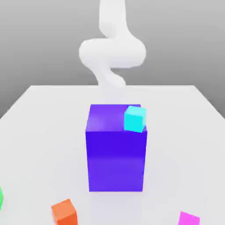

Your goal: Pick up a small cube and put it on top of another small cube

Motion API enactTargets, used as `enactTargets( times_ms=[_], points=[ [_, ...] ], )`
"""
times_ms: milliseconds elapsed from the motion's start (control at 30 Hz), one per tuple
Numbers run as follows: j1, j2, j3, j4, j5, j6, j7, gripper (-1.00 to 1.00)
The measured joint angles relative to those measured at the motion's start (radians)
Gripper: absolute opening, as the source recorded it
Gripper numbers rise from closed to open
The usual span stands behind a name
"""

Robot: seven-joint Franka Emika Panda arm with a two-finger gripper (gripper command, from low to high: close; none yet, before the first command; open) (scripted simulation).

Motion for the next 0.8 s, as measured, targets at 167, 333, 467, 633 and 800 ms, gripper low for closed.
enactTargets(
  times_ms=[167,333,467,633,800],
  points=[
    [0.085,0.188,-0.031,0.013,0.034,0.048,-0.15,0.0],
    [0.153,0.37,-0.046,0.026,0.072,0.094,-0.298,0.0],
    [0.192,0.515,-0.043,0.037,0.098,0.13,-0.413,0.0],
    [0.237,0.695,-0.023,0.049,0.11,0.178,-0.543,0.0],
    [0.262,0.873,-0.001,0.061,0.086,0.228,-0.648,0.0]
  ],
)
